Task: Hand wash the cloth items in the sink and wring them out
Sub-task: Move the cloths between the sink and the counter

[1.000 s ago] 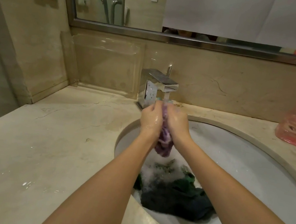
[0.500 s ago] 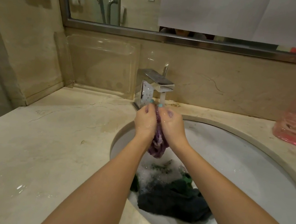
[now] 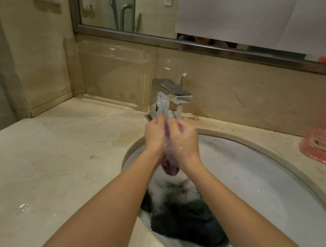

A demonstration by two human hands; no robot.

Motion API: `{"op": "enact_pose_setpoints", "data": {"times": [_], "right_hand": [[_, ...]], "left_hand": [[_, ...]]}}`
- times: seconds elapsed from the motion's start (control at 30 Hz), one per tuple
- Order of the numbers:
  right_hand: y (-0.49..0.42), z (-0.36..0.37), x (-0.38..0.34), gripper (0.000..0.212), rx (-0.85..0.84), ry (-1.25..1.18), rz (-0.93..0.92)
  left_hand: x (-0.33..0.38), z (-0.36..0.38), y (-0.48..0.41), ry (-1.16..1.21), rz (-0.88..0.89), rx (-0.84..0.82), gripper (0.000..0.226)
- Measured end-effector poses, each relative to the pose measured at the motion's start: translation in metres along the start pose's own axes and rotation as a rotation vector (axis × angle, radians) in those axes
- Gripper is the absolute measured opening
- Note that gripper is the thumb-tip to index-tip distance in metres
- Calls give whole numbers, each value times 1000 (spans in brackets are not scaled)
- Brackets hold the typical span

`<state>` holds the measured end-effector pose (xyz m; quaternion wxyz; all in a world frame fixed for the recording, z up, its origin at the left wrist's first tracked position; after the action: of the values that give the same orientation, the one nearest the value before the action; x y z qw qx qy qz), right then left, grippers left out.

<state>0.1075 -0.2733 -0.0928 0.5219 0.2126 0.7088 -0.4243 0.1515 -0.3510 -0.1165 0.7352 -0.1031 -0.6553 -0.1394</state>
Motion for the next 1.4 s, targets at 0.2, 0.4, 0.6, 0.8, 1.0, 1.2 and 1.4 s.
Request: {"op": "enact_pose_setpoints", "data": {"times": [0.2,0.4,0.6,0.8,1.0,1.2,1.4], "right_hand": [[-17,-17,13,37,86,62,114],[-32,-33,43,33,72,233,214],[-35,-34,34,24,-90,141,143],[-35,-43,29,21,-163,70,48],[-43,-59,18,17,-21,133,-73],[-45,-67,21,22,142,-93,175],[-30,-43,15,29,39,-199,366]], "left_hand": [[-1,10,12,-85,-14,-97,31],[-4,17,14,-128,20,-128,32],[-3,9,2,-124,55,-84,22],[4,8,1,-114,141,-145,18],[4,13,7,-227,154,-308,22],[-11,3,11,-412,5,-494,40],[9,5,11,-30,77,-234,29]]}}
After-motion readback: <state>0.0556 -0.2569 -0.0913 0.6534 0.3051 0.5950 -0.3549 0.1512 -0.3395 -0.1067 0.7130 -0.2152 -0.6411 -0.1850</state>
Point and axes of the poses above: each hand's wrist, its own y-axis away from the middle knuckle, its own z-axis out of the palm, x = y × z, the point moved 6 cm from there along -y, towards the middle knuckle, and after that the axes turned 5 degrees about x, right-handed, at the moved point
